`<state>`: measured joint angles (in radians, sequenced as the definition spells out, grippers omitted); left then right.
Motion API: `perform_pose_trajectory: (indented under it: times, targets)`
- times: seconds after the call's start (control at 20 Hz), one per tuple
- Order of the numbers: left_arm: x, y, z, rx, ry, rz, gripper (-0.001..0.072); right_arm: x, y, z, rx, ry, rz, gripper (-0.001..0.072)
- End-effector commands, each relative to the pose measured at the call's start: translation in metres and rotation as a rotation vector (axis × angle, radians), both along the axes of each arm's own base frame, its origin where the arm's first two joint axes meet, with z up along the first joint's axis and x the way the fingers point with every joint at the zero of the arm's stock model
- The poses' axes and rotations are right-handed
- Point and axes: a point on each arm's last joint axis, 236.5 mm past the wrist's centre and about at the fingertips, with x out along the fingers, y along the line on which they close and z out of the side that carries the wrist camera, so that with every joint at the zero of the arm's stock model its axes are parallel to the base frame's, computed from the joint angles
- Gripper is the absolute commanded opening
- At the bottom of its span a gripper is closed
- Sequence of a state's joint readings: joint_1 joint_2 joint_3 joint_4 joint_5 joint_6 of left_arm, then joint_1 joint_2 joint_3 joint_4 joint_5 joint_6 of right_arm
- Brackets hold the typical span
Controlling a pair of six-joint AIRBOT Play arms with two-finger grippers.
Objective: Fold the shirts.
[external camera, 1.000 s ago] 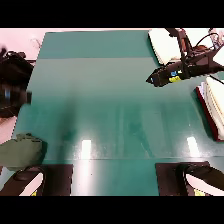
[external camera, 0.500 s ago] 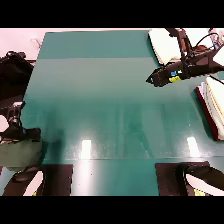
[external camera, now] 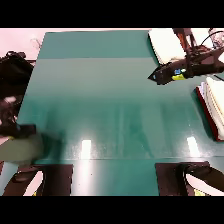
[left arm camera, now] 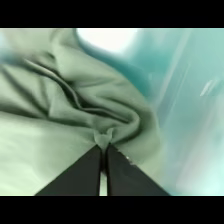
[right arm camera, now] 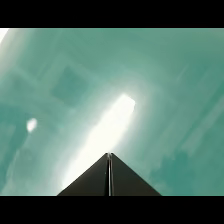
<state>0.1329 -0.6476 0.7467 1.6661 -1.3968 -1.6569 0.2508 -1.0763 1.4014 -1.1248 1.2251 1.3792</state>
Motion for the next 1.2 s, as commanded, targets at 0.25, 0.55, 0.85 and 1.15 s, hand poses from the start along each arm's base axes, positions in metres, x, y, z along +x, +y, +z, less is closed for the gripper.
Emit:
perform_pose_trajectory:
  times: [0.25, 0.55, 0.85, 1.15]
  targets:
    - [0.074, -0.112, 0.287, -0.148, -0.751, -0.361, 0.0020, -0.002, -0.063, 0.106, 0.154, -0.297, -0.260, 0.0024]
    - [0.110, -0.245, 0.280, -0.253, -0.640, -0.703, 0.0020, -0.007, -0.090, 0.130, 0.232, -0.332, -0.347, 0.0024]
    - [0.090, -0.396, 0.141, -0.197, -0.287, -1.126, 0.0028, -0.006, -0.100, 0.124, 0.222, -0.308, -0.368, 0.0024]
    - [0.158, -0.347, 0.130, -0.165, -0.299, -0.922, 0.0546, -0.008, -0.099, 0.121, 0.216, -0.295, -0.362, 0.0023]
